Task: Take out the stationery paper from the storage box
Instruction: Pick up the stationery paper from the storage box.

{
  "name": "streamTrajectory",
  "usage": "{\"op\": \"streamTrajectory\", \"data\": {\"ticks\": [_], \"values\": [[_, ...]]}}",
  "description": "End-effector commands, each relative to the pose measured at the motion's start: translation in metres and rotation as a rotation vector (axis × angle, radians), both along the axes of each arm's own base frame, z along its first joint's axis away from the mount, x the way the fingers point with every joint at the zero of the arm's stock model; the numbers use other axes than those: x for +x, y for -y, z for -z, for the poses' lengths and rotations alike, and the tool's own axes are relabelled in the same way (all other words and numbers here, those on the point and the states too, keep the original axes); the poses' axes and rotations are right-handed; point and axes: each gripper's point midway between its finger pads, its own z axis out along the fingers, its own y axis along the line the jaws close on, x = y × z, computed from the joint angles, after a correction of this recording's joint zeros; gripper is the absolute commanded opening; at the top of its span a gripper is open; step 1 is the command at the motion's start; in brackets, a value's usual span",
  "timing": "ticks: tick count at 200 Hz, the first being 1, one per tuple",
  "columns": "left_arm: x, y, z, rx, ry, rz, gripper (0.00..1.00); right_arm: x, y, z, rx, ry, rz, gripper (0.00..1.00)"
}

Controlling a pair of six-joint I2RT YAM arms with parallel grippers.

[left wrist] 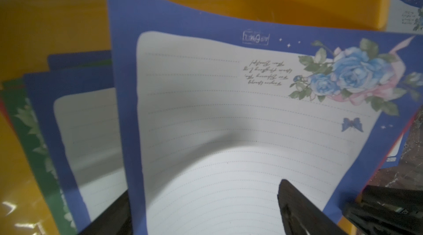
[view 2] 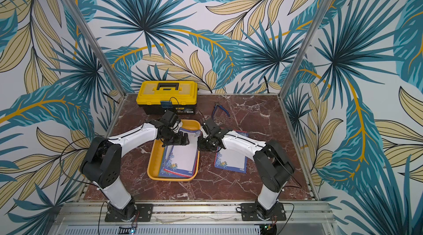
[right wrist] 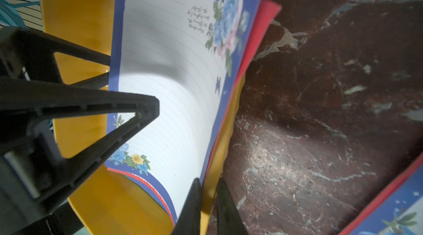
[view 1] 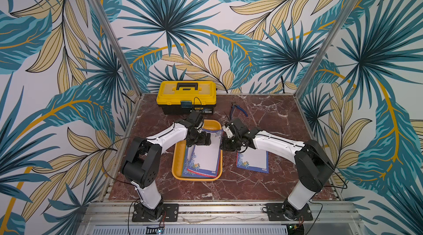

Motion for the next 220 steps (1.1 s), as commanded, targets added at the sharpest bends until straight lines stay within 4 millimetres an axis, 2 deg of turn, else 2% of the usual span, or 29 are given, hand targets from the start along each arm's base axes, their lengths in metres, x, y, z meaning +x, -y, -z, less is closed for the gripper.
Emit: {"op": "streamTrajectory", "data": {"ticks": [1, 69, 114, 153, 169, 188, 220], "values": [[0.001, -0.007, 0.006, 0.032, 0.001, -0.009, 0.93, -0.006, 0.007, 0.022, -0.062, -0.039, -0.010, 0.14], [0.002, -0.016, 0.022, 0.069, -0.030, -0.022, 0.97, -0.007, 0.005, 0.023, -0.058, -0.043, -0.017, 0.13], [0.003, -0.020, 0.026, 0.070, -0.041, -0.035, 0.88, -0.005, 0.004, 0.022, -0.053, -0.044, -0.016, 0.12], [0.004, -0.017, 0.021, 0.046, -0.037, -0.034, 0.81, -0.005, 0.003, 0.022, -0.052, -0.047, -0.019, 0.12], [0.004, -0.016, 0.017, 0.039, -0.030, -0.035, 0.81, -0.005, 0.003, 0.022, -0.053, -0.047, -0.019, 0.12], [0.005, -0.017, 0.016, 0.040, -0.028, -0.039, 0.88, -0.006, 0.002, 0.022, -0.051, -0.050, -0.021, 0.11], [0.003, -0.019, 0.020, 0.052, -0.035, -0.042, 0.90, -0.006, 0.003, 0.022, -0.051, -0.051, -0.021, 0.11]]}}
